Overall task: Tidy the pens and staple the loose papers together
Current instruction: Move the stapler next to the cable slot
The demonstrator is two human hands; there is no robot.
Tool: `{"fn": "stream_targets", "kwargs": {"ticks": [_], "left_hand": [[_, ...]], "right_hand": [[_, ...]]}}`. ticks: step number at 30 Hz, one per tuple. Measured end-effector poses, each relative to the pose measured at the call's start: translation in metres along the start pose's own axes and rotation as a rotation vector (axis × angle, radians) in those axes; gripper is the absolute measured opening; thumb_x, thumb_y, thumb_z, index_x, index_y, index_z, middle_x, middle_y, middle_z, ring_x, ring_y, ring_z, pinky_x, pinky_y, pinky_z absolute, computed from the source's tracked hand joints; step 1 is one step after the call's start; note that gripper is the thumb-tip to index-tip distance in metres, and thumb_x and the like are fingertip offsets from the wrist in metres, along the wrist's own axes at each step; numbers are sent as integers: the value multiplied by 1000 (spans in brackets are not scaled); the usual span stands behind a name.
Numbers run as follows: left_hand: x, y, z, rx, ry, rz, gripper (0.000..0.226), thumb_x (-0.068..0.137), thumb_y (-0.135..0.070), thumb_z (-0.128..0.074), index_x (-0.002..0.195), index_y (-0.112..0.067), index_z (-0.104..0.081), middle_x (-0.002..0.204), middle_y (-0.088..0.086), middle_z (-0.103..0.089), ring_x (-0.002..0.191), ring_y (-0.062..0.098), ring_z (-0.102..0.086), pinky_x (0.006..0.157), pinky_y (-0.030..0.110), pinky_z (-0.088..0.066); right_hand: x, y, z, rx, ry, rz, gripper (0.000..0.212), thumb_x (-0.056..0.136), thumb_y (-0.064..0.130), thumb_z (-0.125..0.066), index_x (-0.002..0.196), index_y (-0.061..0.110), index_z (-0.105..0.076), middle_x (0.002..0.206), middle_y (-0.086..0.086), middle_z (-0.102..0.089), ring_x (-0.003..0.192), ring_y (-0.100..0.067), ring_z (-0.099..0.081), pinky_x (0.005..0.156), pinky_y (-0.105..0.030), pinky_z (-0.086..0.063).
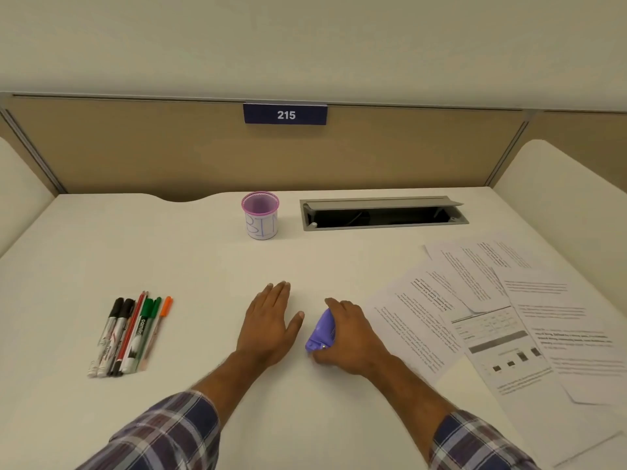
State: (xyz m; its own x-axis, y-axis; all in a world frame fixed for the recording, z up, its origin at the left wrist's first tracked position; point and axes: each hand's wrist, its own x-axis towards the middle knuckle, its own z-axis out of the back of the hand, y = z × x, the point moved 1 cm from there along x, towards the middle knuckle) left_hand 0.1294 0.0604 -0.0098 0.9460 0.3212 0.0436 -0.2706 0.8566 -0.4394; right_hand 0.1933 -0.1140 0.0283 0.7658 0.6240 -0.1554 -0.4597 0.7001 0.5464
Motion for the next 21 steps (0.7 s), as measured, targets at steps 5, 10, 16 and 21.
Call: {"fn": "stream_targets", "kwargs": {"ticks": [5,10,16,21], "left_hand": [[29,-17,-15,103,92,-55,76,95,-59,-20,158,-18,-10,167,-2,-9,154,17,-3,123,32,0],[63,-28,-22,175,128,-72,74,99,-58,-24,158,-18,-2,167,-2,0,154,17,3,124,33,2],[67,-25,-41,192,108,-41,79,96,-64,-15,158,-18,3,167,-3,6,153,15,7,124,33,5],[68,-25,-44,187,76,-54,84,90,-69,-4,157,-20,6,166,-6,11,152,12,12,124,33,7]], "right_hand": [[6,-18,16,2,-36,-40,99,70,46,-78,148,16,-25,139,-2,-42,128,-21,-39,102,-30,-35],[18,-32,27,-11,-63,-78,103,67,48,-79,148,17,-24,138,-3,-42,127,-21,-39,101,-31,-37],[49,-44,46,24,-116,-136,103,67,49,-79,148,16,-25,137,-4,-44,128,-22,-39,103,-33,-38],[93,-48,56,-56,-203,-242,99,65,53,-79,144,19,-29,134,-6,-47,123,-25,-44,97,-42,-46]]}}
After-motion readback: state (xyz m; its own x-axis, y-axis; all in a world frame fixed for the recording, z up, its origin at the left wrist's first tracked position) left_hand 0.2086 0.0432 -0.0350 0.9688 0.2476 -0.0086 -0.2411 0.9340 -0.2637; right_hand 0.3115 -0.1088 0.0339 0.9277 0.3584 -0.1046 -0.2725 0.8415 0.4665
